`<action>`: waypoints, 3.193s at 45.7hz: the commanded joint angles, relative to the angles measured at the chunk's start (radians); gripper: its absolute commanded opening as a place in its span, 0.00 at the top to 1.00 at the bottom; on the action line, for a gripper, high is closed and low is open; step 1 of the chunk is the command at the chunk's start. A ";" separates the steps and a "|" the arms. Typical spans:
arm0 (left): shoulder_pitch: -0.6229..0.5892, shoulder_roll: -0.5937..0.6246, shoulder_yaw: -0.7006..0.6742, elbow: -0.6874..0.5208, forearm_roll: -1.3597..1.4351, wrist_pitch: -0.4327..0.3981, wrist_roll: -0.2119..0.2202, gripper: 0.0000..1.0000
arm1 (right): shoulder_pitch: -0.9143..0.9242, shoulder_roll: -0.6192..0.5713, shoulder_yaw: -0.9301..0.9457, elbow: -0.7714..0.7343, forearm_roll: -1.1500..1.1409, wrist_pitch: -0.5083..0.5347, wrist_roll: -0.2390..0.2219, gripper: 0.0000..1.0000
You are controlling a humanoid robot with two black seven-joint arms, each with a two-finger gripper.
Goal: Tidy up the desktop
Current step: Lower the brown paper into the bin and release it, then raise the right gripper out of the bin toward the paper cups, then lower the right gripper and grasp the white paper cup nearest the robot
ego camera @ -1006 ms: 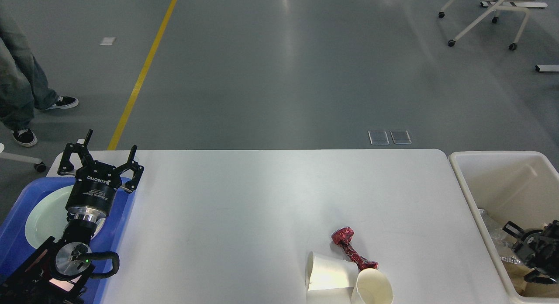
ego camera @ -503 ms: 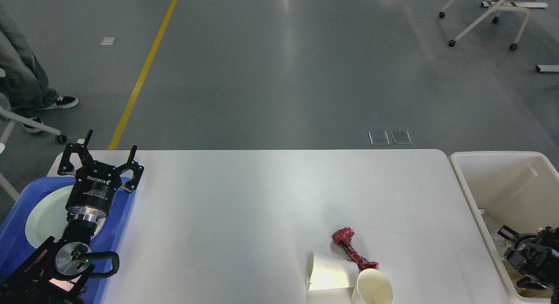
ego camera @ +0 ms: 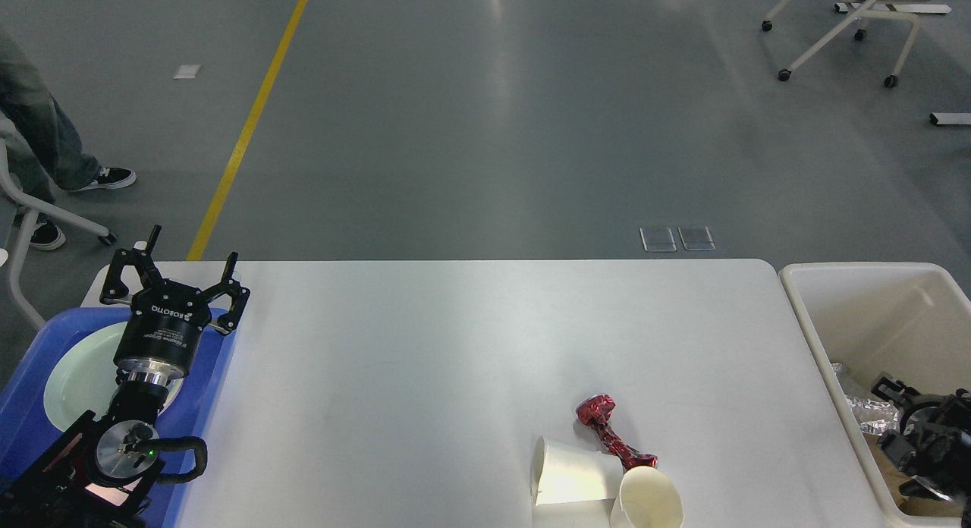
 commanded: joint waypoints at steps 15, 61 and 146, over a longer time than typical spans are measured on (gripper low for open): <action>0.000 -0.001 -0.001 0.000 0.000 0.000 0.002 0.04 | 0.159 -0.102 -0.013 0.193 -0.156 0.041 0.000 0.00; 0.000 0.000 0.001 0.000 0.000 0.000 0.002 0.04 | 1.321 -0.111 -0.317 0.890 -0.399 0.991 -0.019 0.00; 0.000 0.000 -0.001 0.000 0.000 0.000 0.002 0.04 | 1.480 0.013 -0.231 1.508 -0.078 0.941 -0.020 0.07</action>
